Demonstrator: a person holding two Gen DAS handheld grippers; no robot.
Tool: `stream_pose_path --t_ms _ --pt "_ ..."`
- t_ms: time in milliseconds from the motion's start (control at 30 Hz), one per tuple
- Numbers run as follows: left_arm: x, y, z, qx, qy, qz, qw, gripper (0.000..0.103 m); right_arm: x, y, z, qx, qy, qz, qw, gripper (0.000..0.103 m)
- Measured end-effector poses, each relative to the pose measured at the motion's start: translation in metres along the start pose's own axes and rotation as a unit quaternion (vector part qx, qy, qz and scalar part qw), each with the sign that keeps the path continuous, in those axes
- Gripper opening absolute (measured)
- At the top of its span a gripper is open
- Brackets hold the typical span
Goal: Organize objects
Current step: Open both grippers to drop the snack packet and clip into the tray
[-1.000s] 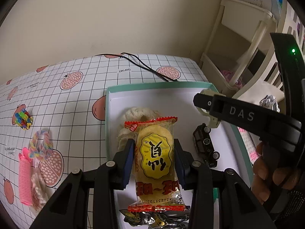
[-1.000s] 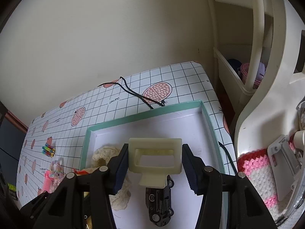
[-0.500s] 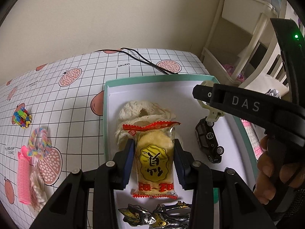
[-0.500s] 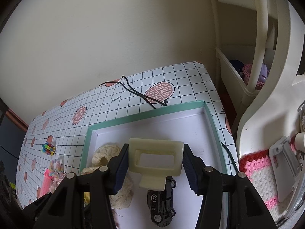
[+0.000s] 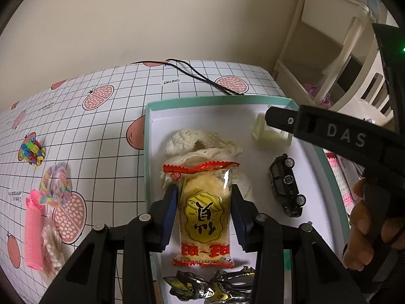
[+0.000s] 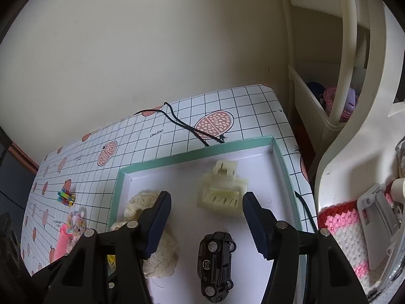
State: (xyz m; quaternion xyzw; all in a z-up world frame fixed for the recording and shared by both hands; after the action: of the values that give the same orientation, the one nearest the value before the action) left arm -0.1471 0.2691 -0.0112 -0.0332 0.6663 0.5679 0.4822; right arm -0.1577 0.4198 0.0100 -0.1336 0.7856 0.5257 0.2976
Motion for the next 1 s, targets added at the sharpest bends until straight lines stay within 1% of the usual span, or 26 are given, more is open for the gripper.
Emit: stream_pose_path --t_ms 267,333,400,733,1000 --pt "0.002 -0.002 -0.008 -0.005 0.012 -0.007 0.9999 0.043 0.000 -0.001 -0.005 -0.007 0.005 -0.002 1.000 0.063" --pt "0.001 -0.001 -0.009 -0.008 0.011 -0.008 0.9999 0.045 0.000 -0.002 -0.006 -0.010 0.005 -0.004 1.000 0.063" --pt "-0.001 0.001 -0.010 -0.007 0.014 -0.005 0.9999 0.053 0.001 -0.003 -0.007 -0.012 0.005 -0.005 1.000 0.063" --pt "-0.012 0.018 -0.016 -0.015 0.018 0.007 0.9997 0.054 -0.004 -0.003 -0.008 -0.012 0.002 -0.014 1.000 0.063" --pt "-0.021 0.030 -0.043 -0.041 0.044 0.024 0.9979 0.055 -0.011 -0.004 -0.011 -0.024 -0.002 -0.019 1.000 0.063"
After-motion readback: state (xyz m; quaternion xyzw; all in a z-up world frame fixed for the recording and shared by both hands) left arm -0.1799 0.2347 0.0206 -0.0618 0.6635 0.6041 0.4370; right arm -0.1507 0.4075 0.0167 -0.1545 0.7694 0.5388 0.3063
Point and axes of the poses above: each gripper's, at about its wrist camera, not at the fingertips, and x roughly the way its jaws point, z to its right, y to its top, the point moved 7 cm from there along x, roughly the way its jaws point, and after that the axes turned 15 degrees about z, right-handed, at the moved point
